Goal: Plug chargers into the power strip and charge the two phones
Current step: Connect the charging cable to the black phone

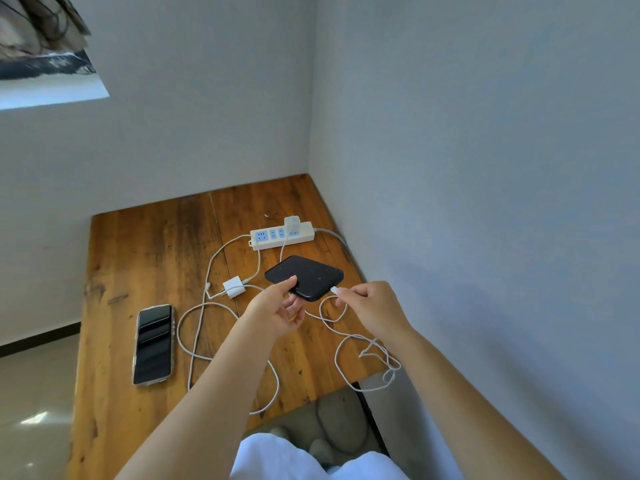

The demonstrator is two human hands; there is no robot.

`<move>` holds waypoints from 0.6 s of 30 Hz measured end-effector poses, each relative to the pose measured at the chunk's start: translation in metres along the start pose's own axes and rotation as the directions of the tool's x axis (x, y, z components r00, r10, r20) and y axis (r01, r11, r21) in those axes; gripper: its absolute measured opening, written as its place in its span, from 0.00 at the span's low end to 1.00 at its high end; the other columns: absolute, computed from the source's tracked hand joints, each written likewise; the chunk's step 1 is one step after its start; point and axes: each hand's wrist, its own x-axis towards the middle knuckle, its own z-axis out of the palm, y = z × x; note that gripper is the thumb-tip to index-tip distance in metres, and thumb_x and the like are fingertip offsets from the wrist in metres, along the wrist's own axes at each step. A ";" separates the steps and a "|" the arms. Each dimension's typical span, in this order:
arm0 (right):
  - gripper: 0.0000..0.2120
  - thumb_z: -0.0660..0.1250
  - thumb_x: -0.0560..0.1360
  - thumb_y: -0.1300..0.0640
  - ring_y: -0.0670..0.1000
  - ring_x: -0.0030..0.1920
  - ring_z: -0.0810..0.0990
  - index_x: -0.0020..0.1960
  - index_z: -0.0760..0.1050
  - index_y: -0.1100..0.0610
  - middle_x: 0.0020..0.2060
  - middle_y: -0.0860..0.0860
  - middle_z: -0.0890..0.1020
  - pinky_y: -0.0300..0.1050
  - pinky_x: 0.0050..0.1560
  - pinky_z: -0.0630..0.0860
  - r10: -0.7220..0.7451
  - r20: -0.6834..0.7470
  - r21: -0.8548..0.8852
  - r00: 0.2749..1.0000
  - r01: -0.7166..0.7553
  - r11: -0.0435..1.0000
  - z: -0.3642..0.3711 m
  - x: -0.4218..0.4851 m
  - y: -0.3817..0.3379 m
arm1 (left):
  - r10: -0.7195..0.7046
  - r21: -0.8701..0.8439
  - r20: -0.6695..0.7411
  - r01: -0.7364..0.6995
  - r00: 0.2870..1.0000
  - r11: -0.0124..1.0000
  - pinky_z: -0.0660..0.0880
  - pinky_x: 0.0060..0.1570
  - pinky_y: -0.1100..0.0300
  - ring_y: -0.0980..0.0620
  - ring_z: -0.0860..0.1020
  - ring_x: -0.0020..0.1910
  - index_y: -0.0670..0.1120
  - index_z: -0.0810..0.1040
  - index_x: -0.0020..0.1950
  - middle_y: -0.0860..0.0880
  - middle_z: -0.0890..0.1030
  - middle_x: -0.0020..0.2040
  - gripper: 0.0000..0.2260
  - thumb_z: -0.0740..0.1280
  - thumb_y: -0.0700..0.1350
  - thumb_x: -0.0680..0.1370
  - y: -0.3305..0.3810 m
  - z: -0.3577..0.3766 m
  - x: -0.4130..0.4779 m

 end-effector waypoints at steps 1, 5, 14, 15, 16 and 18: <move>0.17 0.65 0.75 0.49 0.42 0.24 0.74 0.29 0.80 0.50 0.18 0.45 0.73 0.36 0.35 0.73 0.007 -0.008 -0.014 1.000 -0.007 1.000 0.000 0.001 0.000 | 0.002 0.008 0.002 -0.002 1.000 1.000 0.72 0.38 0.57 0.50 0.80 0.42 0.43 0.73 0.62 0.43 0.83 0.52 0.15 0.69 0.43 0.76 0.000 0.000 0.000; 0.16 0.65 0.75 0.50 0.45 0.28 0.75 0.30 0.79 0.50 0.24 0.49 0.77 0.35 0.32 0.71 0.009 -0.021 -0.071 1.000 -0.010 0.997 -0.002 0.002 0.000 | 0.026 0.036 -0.009 -0.026 1.000 0.999 0.72 0.38 0.58 0.50 0.80 0.41 0.43 0.73 0.61 0.42 0.83 0.52 0.15 0.70 0.43 0.76 0.000 0.003 0.001; 0.15 0.66 0.75 0.51 0.43 0.26 0.76 0.35 0.81 0.59 0.28 0.55 0.79 0.32 0.29 0.69 0.016 -0.004 -0.104 1.000 -0.016 0.994 -0.006 0.001 0.003 | 0.099 0.052 0.007 -0.100 0.995 0.994 0.76 0.37 0.61 0.50 0.81 0.41 0.41 0.73 0.60 0.40 0.84 0.49 0.15 0.70 0.41 0.75 -0.004 0.005 0.007; 0.16 0.66 0.75 0.51 0.45 0.28 0.77 0.34 0.80 0.59 0.29 0.56 0.80 0.33 0.30 0.70 0.011 -0.005 -0.093 1.000 -0.012 0.996 -0.006 0.001 0.003 | 0.108 0.054 0.005 -0.108 0.994 0.993 0.76 0.37 0.62 0.50 0.80 0.40 0.41 0.73 0.59 0.41 0.84 0.48 0.15 0.71 0.41 0.75 -0.004 0.005 0.008; 0.16 0.66 0.75 0.52 0.47 0.30 0.78 0.32 0.80 0.58 0.29 0.56 0.80 0.35 0.33 0.72 0.010 -0.008 -0.082 1.000 -0.011 0.997 -0.006 0.001 0.003 | 0.117 0.057 0.002 -0.117 0.993 0.992 0.76 0.36 0.62 0.51 0.80 0.40 0.41 0.73 0.59 0.41 0.84 0.48 0.15 0.71 0.41 0.75 -0.004 0.006 0.009; 0.17 0.67 0.75 0.52 0.48 0.30 0.77 0.28 0.78 0.55 0.25 0.53 0.78 0.36 0.36 0.74 0.009 -0.022 -0.061 1.000 -0.010 0.998 -0.007 0.000 0.002 | 0.138 0.067 -0.008 -0.137 0.990 0.988 0.76 0.35 0.62 0.50 0.81 0.41 0.42 0.73 0.57 0.41 0.84 0.48 0.13 0.71 0.41 0.74 -0.004 0.008 0.010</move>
